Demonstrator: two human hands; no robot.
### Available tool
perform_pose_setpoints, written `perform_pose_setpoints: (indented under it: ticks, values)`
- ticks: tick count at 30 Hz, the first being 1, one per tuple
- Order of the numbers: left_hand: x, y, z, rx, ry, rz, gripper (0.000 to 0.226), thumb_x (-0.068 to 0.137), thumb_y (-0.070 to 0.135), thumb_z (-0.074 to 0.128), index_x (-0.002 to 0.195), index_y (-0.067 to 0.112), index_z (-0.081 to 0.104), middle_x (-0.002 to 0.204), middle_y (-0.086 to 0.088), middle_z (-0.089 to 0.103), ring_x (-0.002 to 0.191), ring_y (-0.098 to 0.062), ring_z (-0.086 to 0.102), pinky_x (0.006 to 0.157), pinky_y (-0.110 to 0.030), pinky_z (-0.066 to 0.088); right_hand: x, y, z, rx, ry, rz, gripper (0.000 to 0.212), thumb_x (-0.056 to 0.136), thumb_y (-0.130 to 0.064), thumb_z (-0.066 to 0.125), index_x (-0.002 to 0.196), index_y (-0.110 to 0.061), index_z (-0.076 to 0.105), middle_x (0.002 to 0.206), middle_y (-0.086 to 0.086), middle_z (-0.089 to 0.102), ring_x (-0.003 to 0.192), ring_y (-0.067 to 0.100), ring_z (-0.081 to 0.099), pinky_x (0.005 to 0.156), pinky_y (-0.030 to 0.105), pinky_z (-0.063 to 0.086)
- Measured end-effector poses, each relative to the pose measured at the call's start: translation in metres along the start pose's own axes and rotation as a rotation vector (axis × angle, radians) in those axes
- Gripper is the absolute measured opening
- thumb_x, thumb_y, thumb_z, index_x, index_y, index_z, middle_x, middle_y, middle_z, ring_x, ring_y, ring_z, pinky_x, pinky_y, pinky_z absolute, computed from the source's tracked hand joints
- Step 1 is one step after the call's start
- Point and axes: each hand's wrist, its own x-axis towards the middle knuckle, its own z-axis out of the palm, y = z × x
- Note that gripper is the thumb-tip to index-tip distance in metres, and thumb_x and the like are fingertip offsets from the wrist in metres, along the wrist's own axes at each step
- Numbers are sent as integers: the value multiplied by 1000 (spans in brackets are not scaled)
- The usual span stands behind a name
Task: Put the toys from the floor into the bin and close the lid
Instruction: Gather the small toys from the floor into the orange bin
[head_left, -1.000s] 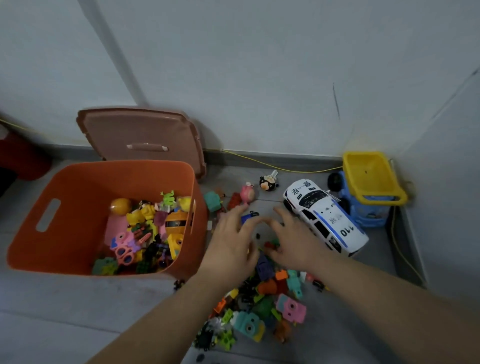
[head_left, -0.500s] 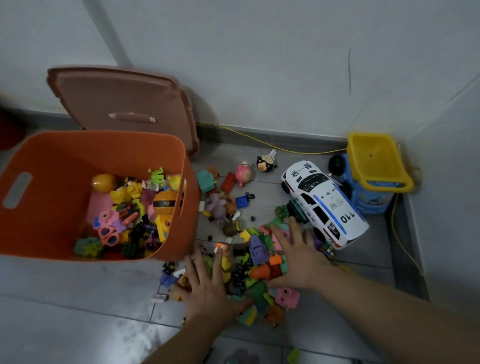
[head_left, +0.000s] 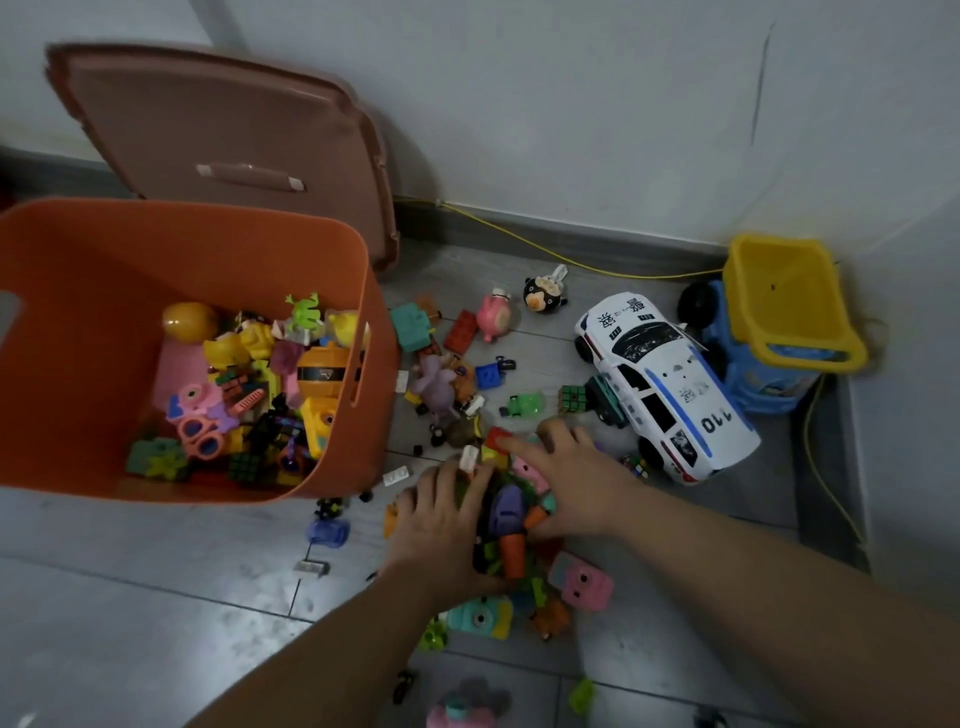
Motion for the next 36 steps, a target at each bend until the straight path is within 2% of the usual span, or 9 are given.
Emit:
perform_pose_setpoints:
  ticks: [4, 8, 12, 14, 19, 23, 27, 34, 36]
  values:
    - [7, 5, -3, -6, -34, 25, 114, 65, 64, 73, 150, 30, 6, 149, -11, 17, 132, -34, 28, 107, -44, 36, 9, -16, 2, -28, -16, -36, 110, 70, -53, 76, 150, -53, 1, 138, 8, 24, 125, 35, 27, 94, 46, 46]
    - [18, 0, -5, -93, -62, -2, 85, 78, 41, 74, 146, 22, 25, 141, -10, 31, 126, -32, 40, 100, -40, 43, 14, -23, 2, 2, 12, -37, 95, 79, -45, 71, 152, -50, 9, 135, 11, 30, 126, 36, 29, 93, 45, 44]
    - [26, -4, -9, -217, -33, -57, 69, 84, 40, 72, 140, 22, 36, 139, -10, 35, 114, -32, 53, 90, -41, 50, 12, -20, 10, 96, 84, -22, 86, 81, -48, 72, 148, -46, 19, 122, 9, 35, 116, 32, 37, 88, 43, 48]
    - [27, -6, -12, -325, -24, -129, 64, 85, 40, 69, 139, 24, 38, 140, -10, 38, 111, -34, 57, 88, -40, 51, 10, -18, 13, 158, 117, -2, 73, 80, -50, 72, 140, -44, 30, 118, 7, 37, 112, 30, 40, 86, 44, 50]
    - [24, -8, -18, -473, 64, -217, 57, 85, 52, 59, 134, 27, 45, 130, -7, 54, 113, -31, 55, 83, -37, 50, 5, -14, 11, 329, 205, 102, 45, 85, -26, 69, 124, -26, 46, 108, 6, 35, 93, 30, 51, 75, 36, 50]
    - [15, -7, -30, -529, 110, -198, 48, 85, 53, 59, 124, 27, 50, 115, -3, 60, 99, -26, 58, 69, -34, 43, -3, -14, -2, 437, 306, 179, 38, 83, -24, 69, 114, -31, 48, 106, 3, 39, 85, 23, 51, 76, 36, 50]
    - [6, -3, -53, -592, 197, -180, 22, 85, 40, 61, 101, 29, 49, 95, 0, 58, 82, -23, 56, 61, -33, 35, -10, -22, -22, 494, 354, 163, 34, 81, -22, 70, 103, -36, 47, 104, 0, 41, 79, 12, 48, 62, 21, 35]
    - [-7, 9, -106, -788, 361, -105, 18, 83, 37, 62, 93, 34, 48, 86, 2, 55, 75, -23, 56, 58, -31, 36, -21, -46, -81, 520, 513, 114, 37, 78, -22, 71, 101, -40, 48, 105, -3, 44, 90, 17, 48, 66, 15, 31]
    - [-11, 12, -125, -840, 423, -105, 17, 81, 38, 62, 93, 35, 50, 85, 2, 58, 75, -24, 57, 57, -31, 38, -21, -54, -106, 524, 600, 103, 35, 73, -28, 68, 100, -39, 49, 104, 0, 48, 91, 19, 49, 66, 22, 33]
